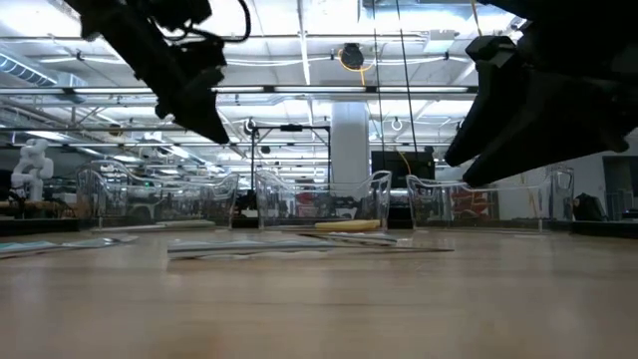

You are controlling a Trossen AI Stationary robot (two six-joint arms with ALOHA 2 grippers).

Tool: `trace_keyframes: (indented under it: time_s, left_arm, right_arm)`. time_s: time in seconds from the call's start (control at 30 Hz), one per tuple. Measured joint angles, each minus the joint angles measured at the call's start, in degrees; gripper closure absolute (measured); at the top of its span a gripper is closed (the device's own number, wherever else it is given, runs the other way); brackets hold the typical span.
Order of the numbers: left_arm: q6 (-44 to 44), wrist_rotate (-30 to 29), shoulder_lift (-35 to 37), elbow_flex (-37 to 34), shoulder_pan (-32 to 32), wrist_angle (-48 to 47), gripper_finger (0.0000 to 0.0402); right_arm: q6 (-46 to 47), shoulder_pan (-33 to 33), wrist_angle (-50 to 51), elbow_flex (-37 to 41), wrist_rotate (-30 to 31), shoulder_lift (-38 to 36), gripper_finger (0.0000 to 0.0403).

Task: Sort silverware by color (type)
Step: Put the bottom right blue table knife into the right transparent bin

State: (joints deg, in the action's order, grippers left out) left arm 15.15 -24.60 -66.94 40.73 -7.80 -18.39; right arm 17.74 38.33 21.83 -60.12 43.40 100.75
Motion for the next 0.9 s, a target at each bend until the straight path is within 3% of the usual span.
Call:
trace_keyframes:
  time_s: [0.2,0.33,0.57,0.7,0.9]
  left_arm:
    - [7.18,0.06,-1.66,-0.04,15.48,0.87,0.032]
    - [9.83,-0.58,-4.34,-0.07,25.05,6.21,0.032]
    - [12.98,-2.16,-12.54,0.0,36.68,17.06,0.0315]
    - [17.11,-2.74,-17.58,0.03,38.58,19.88,0.0277]
    - [19.26,-9.19,-26.54,-0.02,40.03,24.97,0.0181]
  right_arm:
    - [0.0,-0.44,-2.31,0.0,-0.15,-0.02,0.0248]
    - [0.67,-0.42,-4.38,0.0,-0.22,-0.02,0.0248]
    - [6.71,-0.37,-5.64,-0.02,-2.52,-0.07,0.0248]
    - [7.08,-0.33,-7.83,-0.02,-3.41,-0.07,0.0248]
    - [6.2,-0.35,-9.88,-0.02,-3.43,-0.07,0.0248]
